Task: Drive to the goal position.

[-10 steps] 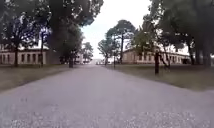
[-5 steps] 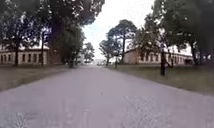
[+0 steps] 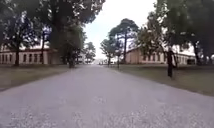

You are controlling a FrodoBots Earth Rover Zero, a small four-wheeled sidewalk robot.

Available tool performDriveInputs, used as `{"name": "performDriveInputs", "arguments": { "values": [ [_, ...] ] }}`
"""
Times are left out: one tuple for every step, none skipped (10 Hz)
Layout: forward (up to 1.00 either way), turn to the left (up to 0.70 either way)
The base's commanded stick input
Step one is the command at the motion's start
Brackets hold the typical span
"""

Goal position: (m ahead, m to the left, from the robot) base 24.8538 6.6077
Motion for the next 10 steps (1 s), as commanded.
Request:
{"name": "performDriveInputs", "arguments": {
  "values": [
    [0.85,-0.18],
    [0.85,-0.29],
    [0.85,-0.34],
    [0.85,-0.18],
    [0.85,-0.03],
    [0.85,0.0],
    [0.85,0.0],
    [0.85,0.0],
    [0.85,0.0],
    [0.85,0.0]
  ]
}}
